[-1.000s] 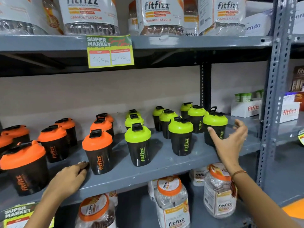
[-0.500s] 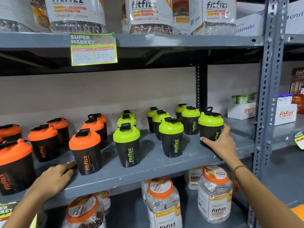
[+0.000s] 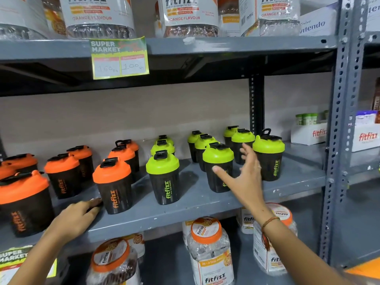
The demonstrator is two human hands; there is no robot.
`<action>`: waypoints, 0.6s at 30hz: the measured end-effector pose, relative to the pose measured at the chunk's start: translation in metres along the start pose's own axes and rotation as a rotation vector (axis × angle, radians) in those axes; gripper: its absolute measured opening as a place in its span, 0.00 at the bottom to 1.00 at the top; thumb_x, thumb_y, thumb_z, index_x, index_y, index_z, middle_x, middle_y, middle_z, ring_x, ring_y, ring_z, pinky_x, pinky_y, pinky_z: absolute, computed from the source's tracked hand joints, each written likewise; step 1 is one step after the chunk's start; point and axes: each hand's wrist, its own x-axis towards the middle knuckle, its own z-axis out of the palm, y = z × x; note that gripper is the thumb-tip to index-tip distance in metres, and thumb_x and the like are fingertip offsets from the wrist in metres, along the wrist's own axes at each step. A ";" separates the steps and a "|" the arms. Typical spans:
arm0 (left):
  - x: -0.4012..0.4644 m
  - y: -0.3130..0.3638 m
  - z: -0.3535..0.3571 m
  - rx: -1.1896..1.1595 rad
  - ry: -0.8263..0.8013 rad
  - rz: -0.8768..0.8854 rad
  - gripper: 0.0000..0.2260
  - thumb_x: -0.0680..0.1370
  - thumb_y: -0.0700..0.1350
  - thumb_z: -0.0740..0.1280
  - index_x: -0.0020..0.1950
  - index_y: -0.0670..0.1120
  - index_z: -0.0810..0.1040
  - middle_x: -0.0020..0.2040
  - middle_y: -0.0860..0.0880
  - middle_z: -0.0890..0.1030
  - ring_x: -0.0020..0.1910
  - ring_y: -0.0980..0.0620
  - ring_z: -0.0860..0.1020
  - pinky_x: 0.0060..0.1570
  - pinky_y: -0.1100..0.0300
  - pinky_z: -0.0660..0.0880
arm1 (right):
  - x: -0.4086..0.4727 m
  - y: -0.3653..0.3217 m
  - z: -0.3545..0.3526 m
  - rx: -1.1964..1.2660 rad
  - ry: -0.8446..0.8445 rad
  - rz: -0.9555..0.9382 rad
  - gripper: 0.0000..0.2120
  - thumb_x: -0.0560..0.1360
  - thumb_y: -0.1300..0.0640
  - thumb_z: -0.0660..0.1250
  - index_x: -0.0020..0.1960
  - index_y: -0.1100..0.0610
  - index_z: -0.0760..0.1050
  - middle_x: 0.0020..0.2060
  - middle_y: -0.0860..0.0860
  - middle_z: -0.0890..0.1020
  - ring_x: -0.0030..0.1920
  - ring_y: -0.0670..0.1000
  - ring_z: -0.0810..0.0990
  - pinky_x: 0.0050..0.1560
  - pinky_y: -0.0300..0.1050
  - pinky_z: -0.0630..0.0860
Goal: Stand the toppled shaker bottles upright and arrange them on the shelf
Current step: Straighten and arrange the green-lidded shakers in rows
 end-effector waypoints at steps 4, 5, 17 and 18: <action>0.000 -0.001 0.001 -0.029 0.012 -0.007 0.16 0.81 0.47 0.59 0.68 0.53 0.74 0.64 0.45 0.79 0.60 0.45 0.77 0.52 0.52 0.71 | -0.003 -0.001 0.009 -0.101 -0.249 0.144 0.60 0.57 0.24 0.70 0.77 0.40 0.42 0.74 0.55 0.69 0.71 0.61 0.71 0.64 0.61 0.73; 0.001 -0.001 0.001 -0.030 0.011 -0.008 0.16 0.80 0.47 0.59 0.68 0.53 0.73 0.64 0.45 0.79 0.60 0.45 0.77 0.52 0.52 0.71 | -0.003 0.001 0.010 -0.144 -0.280 0.151 0.59 0.58 0.26 0.71 0.76 0.39 0.40 0.73 0.56 0.71 0.69 0.62 0.73 0.63 0.61 0.74; 0.001 0.000 0.001 -0.025 0.018 0.005 0.16 0.80 0.47 0.59 0.68 0.54 0.73 0.64 0.46 0.79 0.60 0.45 0.77 0.55 0.49 0.72 | -0.003 0.007 0.010 -0.217 -0.218 0.118 0.55 0.60 0.31 0.72 0.76 0.43 0.45 0.64 0.55 0.79 0.61 0.64 0.78 0.56 0.63 0.77; 0.001 0.000 0.001 -0.024 0.020 0.006 0.16 0.80 0.47 0.59 0.68 0.54 0.73 0.64 0.46 0.79 0.59 0.45 0.77 0.55 0.49 0.73 | -0.003 0.007 0.010 -0.219 -0.221 0.118 0.55 0.61 0.31 0.72 0.76 0.43 0.44 0.65 0.56 0.78 0.62 0.64 0.77 0.56 0.63 0.77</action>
